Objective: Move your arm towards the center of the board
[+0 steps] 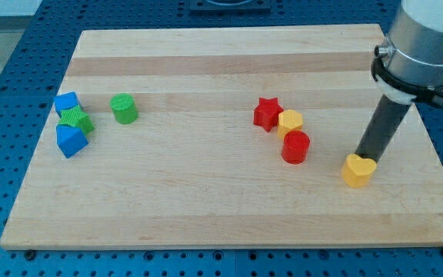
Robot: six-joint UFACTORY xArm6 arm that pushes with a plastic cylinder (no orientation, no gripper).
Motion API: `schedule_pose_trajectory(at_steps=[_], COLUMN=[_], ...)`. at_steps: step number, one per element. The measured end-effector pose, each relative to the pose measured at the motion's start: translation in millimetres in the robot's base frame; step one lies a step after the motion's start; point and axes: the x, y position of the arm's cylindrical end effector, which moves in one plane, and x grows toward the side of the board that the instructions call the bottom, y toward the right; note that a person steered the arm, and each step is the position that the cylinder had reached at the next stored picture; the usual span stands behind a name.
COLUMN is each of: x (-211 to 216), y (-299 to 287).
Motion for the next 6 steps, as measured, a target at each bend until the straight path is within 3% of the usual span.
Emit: schedule_pose_trajectory(at_steps=[2, 3, 5, 6], x=[-11.1, -54.7, -122.7, -136.8], y=[7.3, 15.9, -82.5, -98.6])
